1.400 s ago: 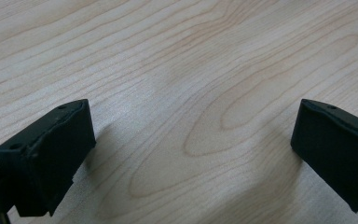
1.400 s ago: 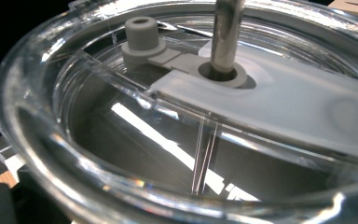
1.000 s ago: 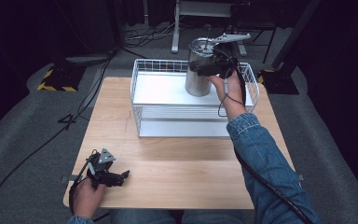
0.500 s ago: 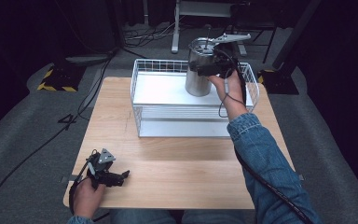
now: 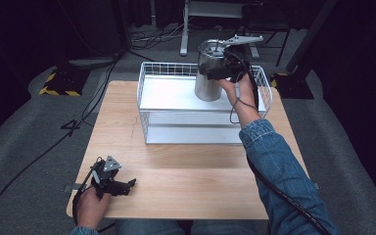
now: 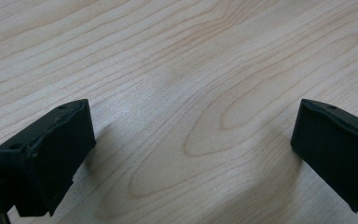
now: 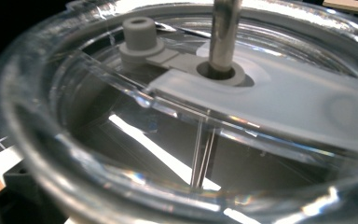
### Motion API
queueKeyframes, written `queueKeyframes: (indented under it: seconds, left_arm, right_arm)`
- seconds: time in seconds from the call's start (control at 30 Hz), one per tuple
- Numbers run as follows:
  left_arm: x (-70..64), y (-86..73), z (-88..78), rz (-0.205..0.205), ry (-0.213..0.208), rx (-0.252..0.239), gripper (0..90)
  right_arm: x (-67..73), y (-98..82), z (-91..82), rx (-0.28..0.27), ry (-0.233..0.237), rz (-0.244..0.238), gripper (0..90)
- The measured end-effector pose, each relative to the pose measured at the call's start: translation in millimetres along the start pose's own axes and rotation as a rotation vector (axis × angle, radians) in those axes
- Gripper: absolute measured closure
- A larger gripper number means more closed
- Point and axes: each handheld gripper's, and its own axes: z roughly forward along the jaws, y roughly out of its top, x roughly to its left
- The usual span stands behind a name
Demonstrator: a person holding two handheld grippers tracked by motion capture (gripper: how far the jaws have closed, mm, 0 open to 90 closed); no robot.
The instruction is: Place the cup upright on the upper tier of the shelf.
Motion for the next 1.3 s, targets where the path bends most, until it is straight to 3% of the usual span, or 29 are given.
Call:
queueKeyframes:
  seconds: [0.2,0.63,0.97,1.3]
  left_arm:
    - [0.2,0.1,-0.2,0.004,0.002,0.001,0.0]
    - [0.3,0.1,-0.2,0.004,0.0,0.002,0.0]
    - [0.2,0.0,-0.1,0.002,0.0,0.001,0.0]
    - [0.2,0.0,-0.1,0.003,0.0,0.001,0.0]
  right_arm:
    - [1.6,2.7,-7.6,0.003,0.0,-0.002,0.0]
    - [-3.3,0.2,-41.0,-0.022,-0.004,-0.018,0.0]
    - [0.4,-2.2,-73.9,-0.044,0.028,-0.038,0.0]
    - [3.1,-21.2,-114.4,-0.079,0.072,-0.053,0.0]
